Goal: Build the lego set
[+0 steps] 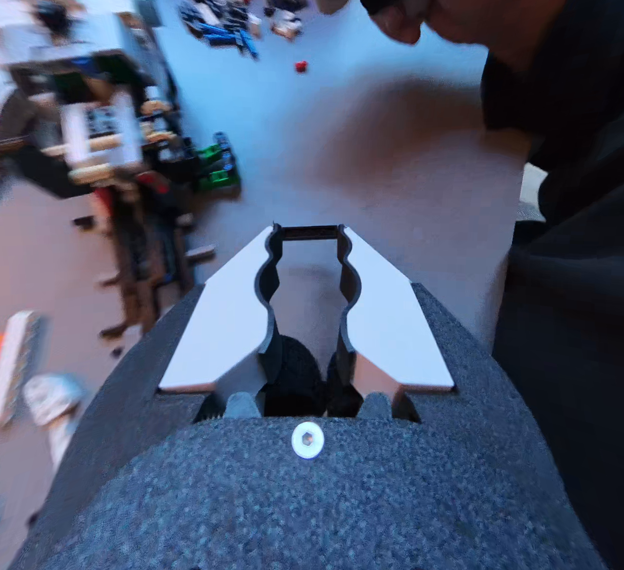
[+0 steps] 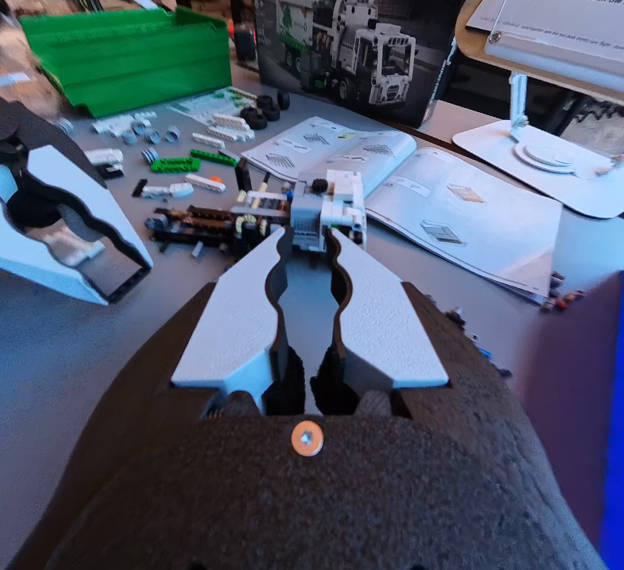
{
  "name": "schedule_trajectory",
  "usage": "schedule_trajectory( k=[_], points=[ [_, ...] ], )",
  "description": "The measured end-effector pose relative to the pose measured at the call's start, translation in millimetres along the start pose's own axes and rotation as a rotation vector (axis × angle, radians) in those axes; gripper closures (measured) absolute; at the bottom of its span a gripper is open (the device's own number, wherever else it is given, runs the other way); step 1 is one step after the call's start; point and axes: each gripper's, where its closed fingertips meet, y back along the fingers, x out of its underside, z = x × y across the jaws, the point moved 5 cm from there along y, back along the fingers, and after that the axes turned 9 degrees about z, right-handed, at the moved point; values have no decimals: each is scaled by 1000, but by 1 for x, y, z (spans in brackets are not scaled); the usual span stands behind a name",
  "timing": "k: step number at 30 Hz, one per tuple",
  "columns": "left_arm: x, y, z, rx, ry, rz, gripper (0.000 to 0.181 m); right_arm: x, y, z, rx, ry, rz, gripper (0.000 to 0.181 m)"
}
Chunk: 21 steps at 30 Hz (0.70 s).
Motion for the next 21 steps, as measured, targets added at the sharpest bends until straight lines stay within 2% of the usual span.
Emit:
schedule_trajectory(
  k=[4,11,16,21],
  points=[
    [-15,-26,-16,59,-68,52,150,15,28,-18,156,17,88,165],
    [-19,-44,-20,62,-156,127,150,54,68,-56,339,-213,147,165],
    [-16,-48,-22,43,-175,140,150,77,77,-66,369,-275,213,163],
    [-15,-48,-22,40,-169,125,150,88,73,-67,341,-296,253,161]
  ],
)
